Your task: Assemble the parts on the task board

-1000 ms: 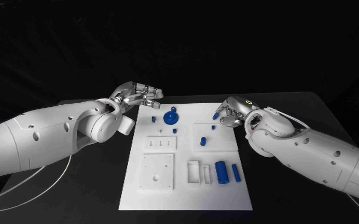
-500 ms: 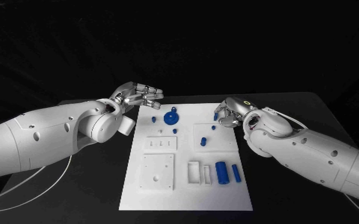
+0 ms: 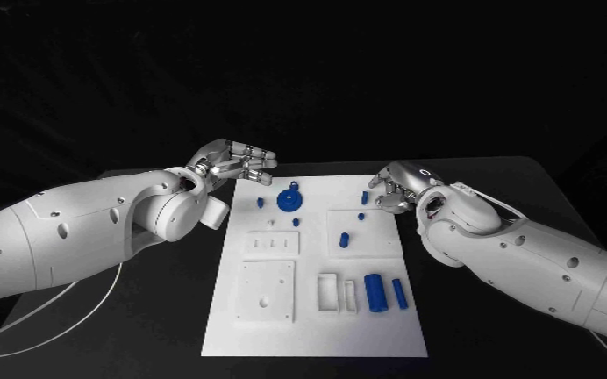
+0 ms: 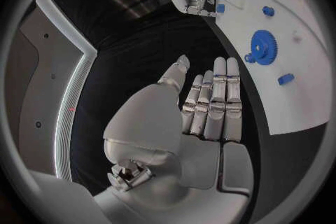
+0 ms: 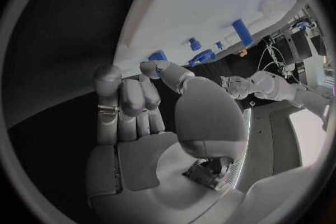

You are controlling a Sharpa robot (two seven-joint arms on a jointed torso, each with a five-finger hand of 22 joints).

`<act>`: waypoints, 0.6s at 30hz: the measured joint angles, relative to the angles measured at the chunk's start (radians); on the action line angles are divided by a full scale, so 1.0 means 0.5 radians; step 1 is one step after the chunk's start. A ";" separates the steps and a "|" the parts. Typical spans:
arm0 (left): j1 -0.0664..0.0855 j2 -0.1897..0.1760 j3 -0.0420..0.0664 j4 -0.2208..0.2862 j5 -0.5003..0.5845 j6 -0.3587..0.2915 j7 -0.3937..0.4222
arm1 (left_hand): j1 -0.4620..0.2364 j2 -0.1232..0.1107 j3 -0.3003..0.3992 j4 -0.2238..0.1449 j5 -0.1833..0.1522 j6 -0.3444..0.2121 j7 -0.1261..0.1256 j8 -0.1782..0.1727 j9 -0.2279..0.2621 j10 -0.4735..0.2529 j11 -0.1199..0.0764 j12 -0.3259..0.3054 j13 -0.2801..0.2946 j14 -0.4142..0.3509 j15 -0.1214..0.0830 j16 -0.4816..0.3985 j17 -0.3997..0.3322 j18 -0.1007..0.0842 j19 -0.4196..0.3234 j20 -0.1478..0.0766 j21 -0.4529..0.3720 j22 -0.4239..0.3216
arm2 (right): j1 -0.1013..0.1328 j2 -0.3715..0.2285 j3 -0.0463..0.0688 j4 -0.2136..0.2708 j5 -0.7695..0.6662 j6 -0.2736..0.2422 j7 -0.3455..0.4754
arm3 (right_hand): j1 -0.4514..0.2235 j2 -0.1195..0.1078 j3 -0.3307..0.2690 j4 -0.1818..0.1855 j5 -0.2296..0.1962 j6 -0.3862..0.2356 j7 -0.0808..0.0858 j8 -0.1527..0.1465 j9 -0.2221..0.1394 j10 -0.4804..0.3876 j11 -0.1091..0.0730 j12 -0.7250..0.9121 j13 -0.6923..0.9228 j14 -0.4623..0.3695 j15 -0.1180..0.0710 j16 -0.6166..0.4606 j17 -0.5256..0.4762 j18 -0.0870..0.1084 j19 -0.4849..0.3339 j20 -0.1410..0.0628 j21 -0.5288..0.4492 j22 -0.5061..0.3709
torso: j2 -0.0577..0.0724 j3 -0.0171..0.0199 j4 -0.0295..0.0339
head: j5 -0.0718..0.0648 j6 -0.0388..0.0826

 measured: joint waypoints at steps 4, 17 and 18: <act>0.000 -0.002 0.000 0.000 0.000 0.000 0.000 | 0.000 0.000 0.000 -0.001 0.000 0.000 0.000 0.000 0.000 0.000 0.000 0.000 0.000 0.000 0.000 0.000 0.000 0.000 0.000 0.001 0.001 0.001 | 0.000 -0.026 0.001 0.041 -0.009 -0.012 -0.016 | -0.008 -0.008 0.011 0.000 0.000 0.000 0.000 0.000 0.000 0.000 0.000 0.000 0.002 0.000 0.000 0.000 0.000 0.000 0.000 0.000 0.000 0.000 | 0.000 0.0004 0.000 | -0.001 0.001; 0.000 -0.005 0.000 0.001 -0.001 0.000 -0.001 | 0.000 0.000 0.000 -0.012 0.000 0.000 0.000 0.000 0.000 0.000 0.000 0.000 0.000 0.000 0.000 0.000 0.000 0.000 -0.007 0.007 0.015 0.012 | 0.000 -0.061 0.000 0.107 0.005 0.059 -0.034 | -0.019 0.003 0.029 0.010 0.004 0.041 0.008 0.000 0.000 0.000 0.000 0.000 0.006 0.000 0.000 0.000 0.002 0.000 0.000 0.000 0.011 0.000 | 0.000 0.0002 0.000 | -0.003 0.001; 0.000 -0.005 0.000 0.001 -0.001 0.000 -0.001 | 0.000 0.000 0.000 -0.012 0.000 0.000 0.000 0.000 0.000 0.000 0.000 0.000 0.000 0.000 0.000 0.000 0.000 0.000 -0.007 0.007 0.015 0.012 | 0.000 -0.061 0.000 0.107 0.009 0.070 -0.033 | -0.022 0.006 0.036 0.014 0.008 0.057 0.008 0.000 0.000 0.000 0.000 0.000 0.009 0.000 0.000 0.000 0.002 0.000 0.000 0.000 0.011 0.000 | 0.001 -0.0004 0.001 | -0.004 0.001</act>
